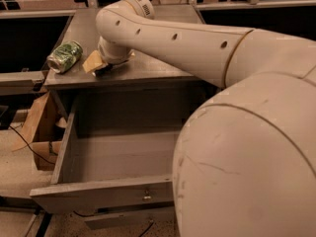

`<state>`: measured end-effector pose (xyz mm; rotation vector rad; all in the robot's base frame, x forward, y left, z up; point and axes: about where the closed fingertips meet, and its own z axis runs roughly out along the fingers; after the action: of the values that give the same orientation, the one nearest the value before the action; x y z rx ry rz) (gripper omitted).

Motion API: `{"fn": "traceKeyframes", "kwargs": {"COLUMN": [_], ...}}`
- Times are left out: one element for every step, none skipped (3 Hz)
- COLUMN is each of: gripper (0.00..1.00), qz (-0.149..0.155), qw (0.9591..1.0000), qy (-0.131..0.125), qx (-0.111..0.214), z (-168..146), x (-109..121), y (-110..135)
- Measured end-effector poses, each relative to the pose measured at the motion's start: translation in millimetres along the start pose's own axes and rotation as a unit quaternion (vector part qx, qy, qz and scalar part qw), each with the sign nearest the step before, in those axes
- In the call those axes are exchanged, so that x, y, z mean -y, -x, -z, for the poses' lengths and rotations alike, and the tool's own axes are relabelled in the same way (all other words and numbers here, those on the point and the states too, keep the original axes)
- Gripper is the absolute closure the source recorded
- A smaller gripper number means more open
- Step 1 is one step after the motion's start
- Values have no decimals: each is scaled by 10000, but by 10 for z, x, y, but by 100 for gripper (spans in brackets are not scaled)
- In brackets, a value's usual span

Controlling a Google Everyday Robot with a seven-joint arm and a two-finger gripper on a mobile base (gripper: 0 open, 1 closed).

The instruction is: Place redbull can into top drawer

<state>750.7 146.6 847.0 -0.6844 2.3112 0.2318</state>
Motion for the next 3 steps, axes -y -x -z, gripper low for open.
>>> {"fn": "traceKeyframes", "kwargs": {"gripper": [100,100,100], "qz": [-31,-81,-210], "qw": [9999,9996,9989], "qy": [-116,-262,-418], "qx": [55,84,-58], "z": [192,452,676], "x": [39,54,63], "y": [-41,-96,-252]}}
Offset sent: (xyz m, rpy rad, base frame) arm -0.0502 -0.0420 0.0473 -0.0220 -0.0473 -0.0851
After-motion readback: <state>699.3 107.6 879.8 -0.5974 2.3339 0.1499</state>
